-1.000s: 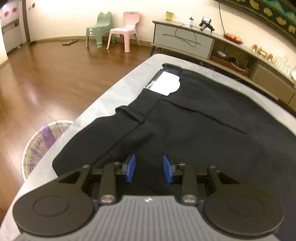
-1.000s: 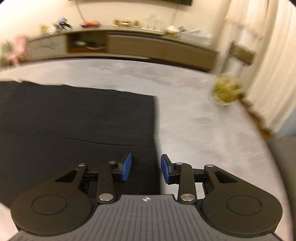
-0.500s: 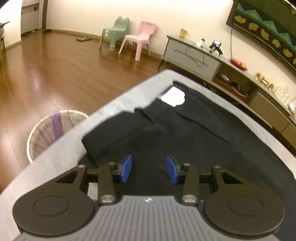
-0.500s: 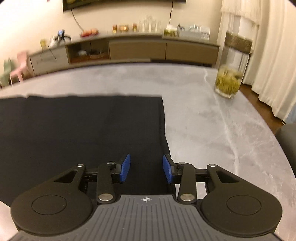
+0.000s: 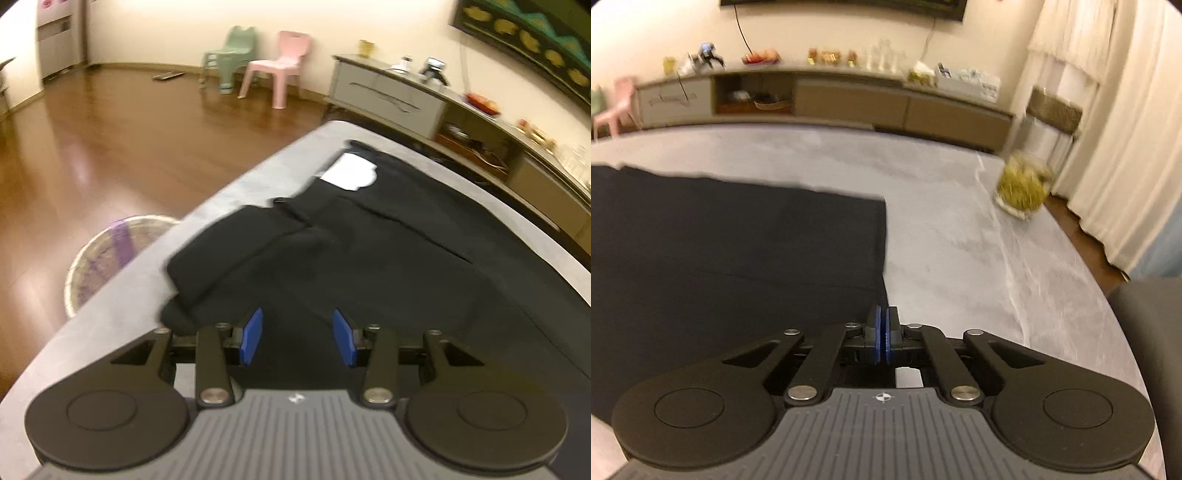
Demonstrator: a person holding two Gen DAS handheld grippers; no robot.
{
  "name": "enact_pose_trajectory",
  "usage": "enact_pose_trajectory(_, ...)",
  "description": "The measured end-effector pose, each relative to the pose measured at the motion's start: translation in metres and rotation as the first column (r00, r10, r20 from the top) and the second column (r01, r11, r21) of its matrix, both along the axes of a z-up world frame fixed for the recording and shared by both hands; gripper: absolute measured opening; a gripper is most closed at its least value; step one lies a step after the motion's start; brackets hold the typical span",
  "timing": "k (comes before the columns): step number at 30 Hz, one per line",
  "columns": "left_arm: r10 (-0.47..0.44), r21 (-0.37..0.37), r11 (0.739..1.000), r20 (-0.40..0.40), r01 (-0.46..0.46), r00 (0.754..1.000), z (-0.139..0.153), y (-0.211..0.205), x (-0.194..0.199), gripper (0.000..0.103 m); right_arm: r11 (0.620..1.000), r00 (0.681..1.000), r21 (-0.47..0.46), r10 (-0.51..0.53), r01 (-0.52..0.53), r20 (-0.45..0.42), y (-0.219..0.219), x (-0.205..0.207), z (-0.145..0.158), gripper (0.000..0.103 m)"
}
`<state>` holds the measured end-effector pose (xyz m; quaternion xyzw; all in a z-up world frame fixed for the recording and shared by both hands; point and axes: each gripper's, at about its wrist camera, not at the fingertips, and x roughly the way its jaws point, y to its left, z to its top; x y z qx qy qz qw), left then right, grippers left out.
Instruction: Fold clothes
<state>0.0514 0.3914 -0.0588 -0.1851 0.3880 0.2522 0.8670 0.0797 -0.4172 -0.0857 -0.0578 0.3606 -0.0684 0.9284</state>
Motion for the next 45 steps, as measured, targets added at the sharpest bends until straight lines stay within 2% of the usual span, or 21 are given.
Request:
enact_pose_trajectory(3, 0.154, -0.071, 0.986, 0.046, -0.151, 0.987, 0.007, 0.037, -0.03, 0.046, 0.999, 0.999, 0.013, -0.046, 0.046, -0.003, -0.006, 0.003, 0.002, 0.0)
enact_pose_trajectory(6, 0.245, -0.194, 0.955, 0.09, -0.224, 0.965, 0.008, 0.067, -0.061, 0.049, 0.998, 0.997, 0.014, -0.062, 0.061, 0.05, -0.005, -0.002, 0.012, 0.005)
enact_pose_trajectory(8, 0.236, -0.244, 0.947, 0.09, -0.209, 0.967, 0.004, 0.074, -0.068, 0.052, 0.999, 0.997, 0.037, -0.034, 0.032, 0.063, 0.001, -0.004, 0.015, 0.017)
enact_pose_trajectory(10, 0.188, -0.289, 0.944, 0.076, -0.159, 0.979, -0.006, 0.072, -0.063, 0.053, 0.999, 0.998, 0.054, -0.001, -0.002, 0.056, 0.008, -0.004, 0.014, 0.034)
enact_pose_trajectory(12, 0.135, -0.318, 0.942, 0.066, -0.107, 0.989, -0.014, 0.064, -0.049, 0.054, 0.999, 1.0, 0.049, 0.009, -0.01, 0.024, 0.013, 0.001, 0.007, 0.034)
enact_pose_trajectory(14, 0.101, -0.309, 0.948, 0.065, -0.076, 0.993, -0.02, 0.054, -0.034, 0.057, 0.998, 1.0, 0.054, 0.012, -0.012, 0.002, 0.013, 0.003, 0.002, 0.034)
enact_pose_trajectory(16, 0.081, -0.231, 0.971, 0.054, -0.066, 0.995, -0.022, 0.042, -0.021, 0.055, 0.998, 1.0, 0.064, 0.023, -0.023, 0.007, 0.011, 0.002, 0.001, 0.034)
enact_pose_trajectory(17, 0.081, -0.171, 0.982, 0.031, -0.074, 0.996, -0.023, 0.038, -0.014, 0.039, 0.998, 1.0, 0.063, 0.029, -0.029, 0.005, 0.01, 0.001, 0.0, 0.034)
enact_pose_trajectory(18, 0.09, -0.122, 0.989, 0.011, -0.088, 0.996, -0.024, 0.037, -0.011, 0.028, 0.998, 0.999, 0.056, 0.035, -0.035, -0.002, 0.009, 0.0, 0.001, 0.033)
enact_pose_trajectory(20, 0.119, -0.096, 0.988, -0.003, -0.119, 0.993, -0.025, 0.042, -0.011, 0.02, 0.998, 0.999, 0.039, 0.045, -0.045, -0.015, 0.008, -0.002, 0.001, 0.033)
enact_pose_trajectory(25, 0.109, -0.077, 0.991, -0.03, -0.111, 0.994, -0.023, 0.045, -0.017, 0.023, 0.999, 0.999, 0.032, 0.0, 0.001, -0.034, -0.003, -0.01, 0.003, 0.033)
enact_pose_trajectory(29, 0.086, -0.121, 0.988, -0.059, -0.093, 0.995, -0.018, 0.033, -0.037, 0.023, 0.997, 0.996, 0.073, -0.035, 0.04, -0.078, -0.016, -0.025, 0.007, 0.033)
enact_pose_trajectory(30, 0.091, -0.155, 0.983, -0.058, -0.099, 0.994, -0.017, 0.032, -0.044, 0.023, 0.996, 0.995, 0.077, -0.038, 0.045, -0.092, -0.018, -0.031, 0.009, 0.033)
enact_pose_trajectory(32, 0.128, -0.166, 0.977, -0.038, -0.132, 0.991, -0.009, 0.038, -0.054, 0.022, 0.994, 0.991, 0.09, -0.057, 0.068, -0.117, -0.021, -0.041, 0.012, 0.034)
enact_pose_trajectory(34, 0.143, -0.033, 0.989, -0.001, -0.143, 0.99, 0.011, 0.03, -0.054, 0.022, 0.992, 0.992, 0.076, -0.093, 0.1, -0.085, -0.018, -0.047, 0.022, 0.034)
enact_pose_trajectory(36, 0.076, 0.089, 0.993, 0.071, -0.083, 0.995, 0.033, 0.006, -0.045, 0.031, 0.992, 0.997, 0.101, -0.073, 0.072, 0.0, -0.006, -0.049, 0.035, 0.034)
enact_pose_trajectory(38, -0.077, 0.091, 0.994, 0.115, 0.066, 0.99, 0.041, -0.021, -0.025, 0.036, 0.988, 0.998, 0.154, -0.019, 0.011, 0.053, 0.013, -0.042, 0.041, 0.036)
enact_pose_trajectory(39, -0.163, 0.085, 0.984, 0.111, 0.154, 0.98, 0.039, -0.037, -0.01, 0.036, 0.985, 0.998, 0.172, 0.014, -0.026, 0.066, 0.024, -0.037, 0.041, 0.04)
enact_pose_trajectory(42, -0.312, 0.104, 0.945, 0.019, 0.309, 0.95, 0.015, -0.073, 0.029, 0.037, 0.98, 0.993, 0.161, 0.121, -0.12, 0.005, 0.053, -0.007, 0.021, 0.042)
enact_pose_trajectory(44, -0.302, 0.12, 0.944, -0.057, 0.307, 0.952, -0.004, -0.075, 0.045, 0.037, 0.985, 0.991, 0.118, 0.133, -0.129, -0.032, 0.059, 0.008, 0.005, 0.044)
enact_pose_trajectory(45, -0.27, 0.1, 0.956, -0.083, 0.277, 0.959, -0.013, -0.068, 0.049, 0.035, 0.989, 0.995, 0.121, 0.091, -0.086, -0.04, 0.052, 0.013, 0.002, 0.059)
